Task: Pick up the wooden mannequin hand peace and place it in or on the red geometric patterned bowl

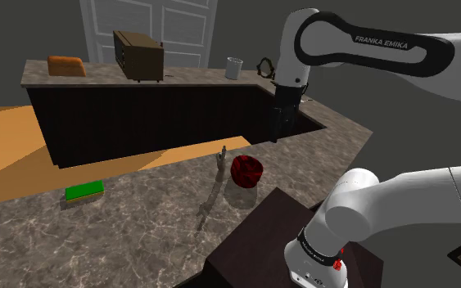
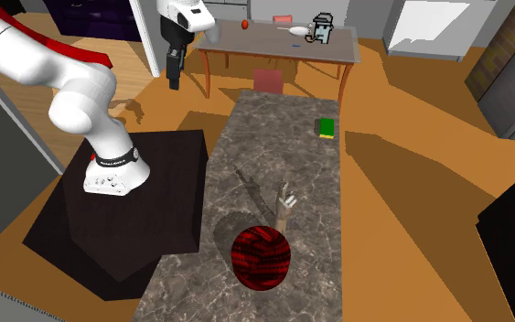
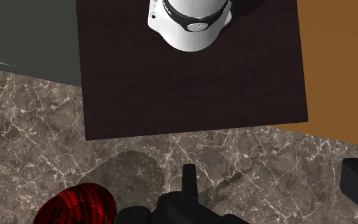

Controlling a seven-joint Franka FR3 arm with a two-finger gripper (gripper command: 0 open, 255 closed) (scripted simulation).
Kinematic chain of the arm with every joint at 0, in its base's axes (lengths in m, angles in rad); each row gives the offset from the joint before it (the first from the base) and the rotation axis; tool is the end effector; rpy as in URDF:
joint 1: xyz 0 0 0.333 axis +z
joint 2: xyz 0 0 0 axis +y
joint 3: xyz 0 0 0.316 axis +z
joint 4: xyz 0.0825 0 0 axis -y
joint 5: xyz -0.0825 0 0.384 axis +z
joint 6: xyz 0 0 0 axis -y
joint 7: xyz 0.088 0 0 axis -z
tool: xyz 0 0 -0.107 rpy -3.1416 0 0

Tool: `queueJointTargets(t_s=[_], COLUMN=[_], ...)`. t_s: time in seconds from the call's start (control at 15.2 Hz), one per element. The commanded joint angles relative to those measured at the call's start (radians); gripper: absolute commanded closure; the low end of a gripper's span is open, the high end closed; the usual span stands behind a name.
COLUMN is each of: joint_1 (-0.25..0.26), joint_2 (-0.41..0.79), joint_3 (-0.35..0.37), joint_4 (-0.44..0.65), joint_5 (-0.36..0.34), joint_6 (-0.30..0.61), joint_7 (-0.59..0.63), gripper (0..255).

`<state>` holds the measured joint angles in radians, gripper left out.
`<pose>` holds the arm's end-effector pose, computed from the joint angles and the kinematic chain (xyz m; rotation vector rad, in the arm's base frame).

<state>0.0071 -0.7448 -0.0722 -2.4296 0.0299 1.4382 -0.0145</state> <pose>0.2962 -0.0200 0.5339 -3.0325 0.0382 0.3742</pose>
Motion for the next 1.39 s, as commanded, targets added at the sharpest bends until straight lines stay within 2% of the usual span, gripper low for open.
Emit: queueJointTargets(t_s=[0.0, 0.66, 1.32], joint_1=[0.000, -0.024, -0.039], joint_2=[0.000, 0.274, 0.634], joint_3=[0.000, -0.057, -0.110], joint_4=[0.000, -0.046, 0.052], joint_5=[0.000, -0.036, -0.017], joint_6=[0.000, 0.361, 0.663], joint_7=[0.000, -0.047, -0.106], gripper=[0, 0, 0])
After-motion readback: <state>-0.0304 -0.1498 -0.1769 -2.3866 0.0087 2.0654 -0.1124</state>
